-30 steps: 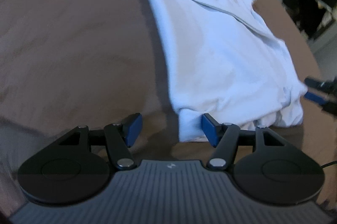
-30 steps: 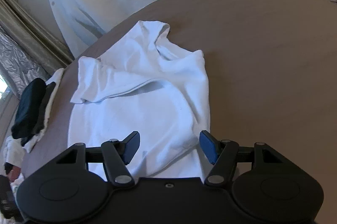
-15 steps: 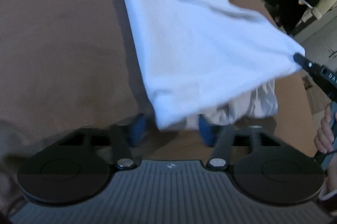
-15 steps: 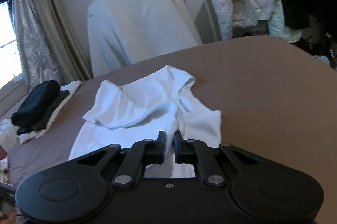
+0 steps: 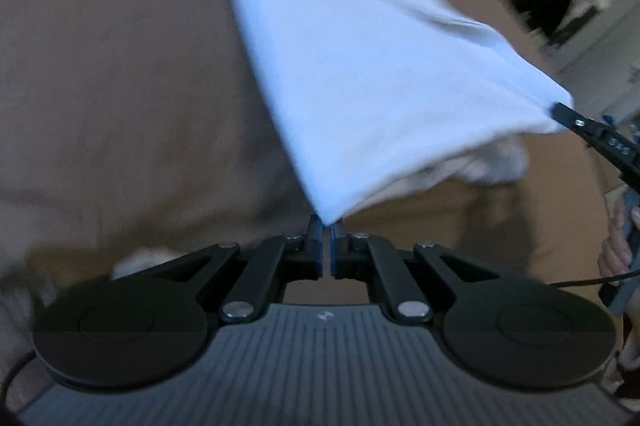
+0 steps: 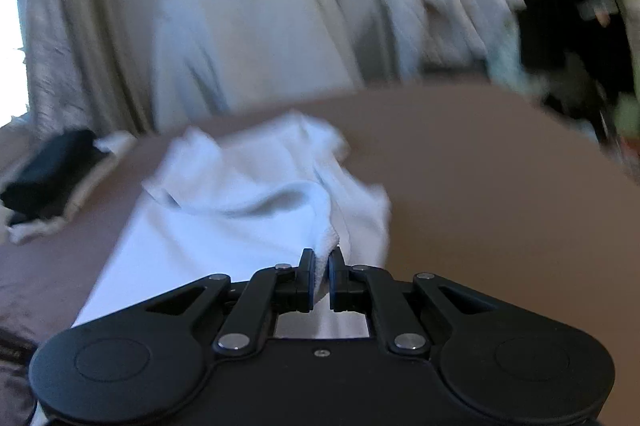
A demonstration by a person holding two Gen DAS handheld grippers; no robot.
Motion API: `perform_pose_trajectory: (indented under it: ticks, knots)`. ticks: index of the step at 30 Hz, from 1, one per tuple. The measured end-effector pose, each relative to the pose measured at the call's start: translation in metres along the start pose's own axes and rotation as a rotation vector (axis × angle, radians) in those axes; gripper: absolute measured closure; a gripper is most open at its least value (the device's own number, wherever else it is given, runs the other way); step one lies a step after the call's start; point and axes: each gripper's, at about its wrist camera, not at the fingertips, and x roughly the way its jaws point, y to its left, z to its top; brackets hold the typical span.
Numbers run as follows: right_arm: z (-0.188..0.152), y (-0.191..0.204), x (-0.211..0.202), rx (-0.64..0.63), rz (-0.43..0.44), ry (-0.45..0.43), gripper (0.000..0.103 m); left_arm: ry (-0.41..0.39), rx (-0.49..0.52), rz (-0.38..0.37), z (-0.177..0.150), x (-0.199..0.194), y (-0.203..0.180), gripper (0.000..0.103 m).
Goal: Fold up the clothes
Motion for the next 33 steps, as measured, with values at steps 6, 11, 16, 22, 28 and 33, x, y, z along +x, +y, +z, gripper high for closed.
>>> perform_pose_trajectory:
  ticks: [6,11,16,22,28,33]
  knots:
    - [-0.007,0.015,-0.005,-0.138,-0.084,-0.057,0.097,-0.014,-0.039,-0.020,0.000,-0.008,0.020,0.103]
    - [-0.006,0.021,-0.011,-0.142,-0.089,-0.060,0.097,-0.254,-0.074,-0.049,0.020,-0.057,0.031,0.102]
    - [0.009,0.031,-0.022,-0.141,-0.047,-0.072,0.097,-0.298,0.085,-0.008,0.053,-0.059,-0.001,0.101]
    - [-0.015,0.009,0.001,-0.110,-0.103,0.037,0.097,-0.140,0.272,-0.002,0.024,0.014,-0.024,0.100]
    - [-0.035,-0.026,0.036,0.096,-0.066,0.177,0.097,-0.079,0.094,-0.063,0.018,0.024,0.016,0.100]
    - [-0.038,-0.028,0.035,0.048,-0.049,0.177,0.095,-0.080,0.025,-0.116,0.016,0.022,0.029,0.100]
